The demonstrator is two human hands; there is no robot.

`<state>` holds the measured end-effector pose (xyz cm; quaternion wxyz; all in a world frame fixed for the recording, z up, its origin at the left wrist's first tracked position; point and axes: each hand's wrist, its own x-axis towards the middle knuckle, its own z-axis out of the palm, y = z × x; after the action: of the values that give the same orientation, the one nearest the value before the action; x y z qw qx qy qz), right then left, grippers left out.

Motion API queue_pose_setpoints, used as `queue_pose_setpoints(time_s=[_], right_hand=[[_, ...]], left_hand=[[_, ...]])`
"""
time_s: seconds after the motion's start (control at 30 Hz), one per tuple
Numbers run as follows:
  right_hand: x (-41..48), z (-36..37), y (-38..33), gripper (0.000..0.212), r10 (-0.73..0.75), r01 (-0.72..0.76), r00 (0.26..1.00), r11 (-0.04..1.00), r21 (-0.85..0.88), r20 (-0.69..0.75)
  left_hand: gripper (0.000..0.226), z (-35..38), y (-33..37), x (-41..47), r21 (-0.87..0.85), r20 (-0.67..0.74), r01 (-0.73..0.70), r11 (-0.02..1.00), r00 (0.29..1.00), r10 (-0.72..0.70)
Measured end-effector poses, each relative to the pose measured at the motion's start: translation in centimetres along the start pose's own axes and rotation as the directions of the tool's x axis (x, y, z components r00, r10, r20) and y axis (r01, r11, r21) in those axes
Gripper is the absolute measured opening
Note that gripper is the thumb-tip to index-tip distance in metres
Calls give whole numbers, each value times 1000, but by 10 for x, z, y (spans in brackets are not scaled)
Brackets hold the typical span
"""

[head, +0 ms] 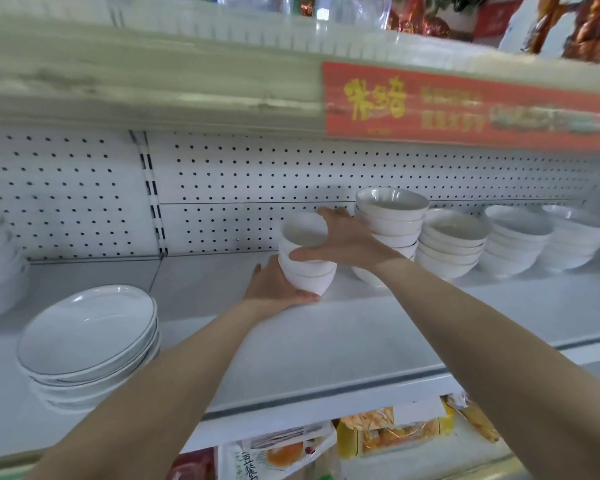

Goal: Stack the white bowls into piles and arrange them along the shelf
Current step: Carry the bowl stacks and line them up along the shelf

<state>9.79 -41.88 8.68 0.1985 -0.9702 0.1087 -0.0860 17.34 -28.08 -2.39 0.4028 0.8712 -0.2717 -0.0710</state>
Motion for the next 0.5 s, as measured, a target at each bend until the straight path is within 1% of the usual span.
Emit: queue_pose_setpoints(time_s=[0.13, 0.23, 0.5], right_hand=[[13, -1, 5, 107, -16, 15, 1000, 998, -56, -24], [20, 2, 8, 108, -4, 3, 1000, 1000, -29, -21], [24, 14, 11, 103, 21, -21, 997, 1000, -3, -70]], left_hand=[[111, 1, 2, 14, 17, 13, -2, 1000, 1000, 2], [101, 1, 5, 19, 61, 4, -39, 997, 999, 39], [101, -1, 3, 25, 67, 17, -56, 996, 998, 55]])
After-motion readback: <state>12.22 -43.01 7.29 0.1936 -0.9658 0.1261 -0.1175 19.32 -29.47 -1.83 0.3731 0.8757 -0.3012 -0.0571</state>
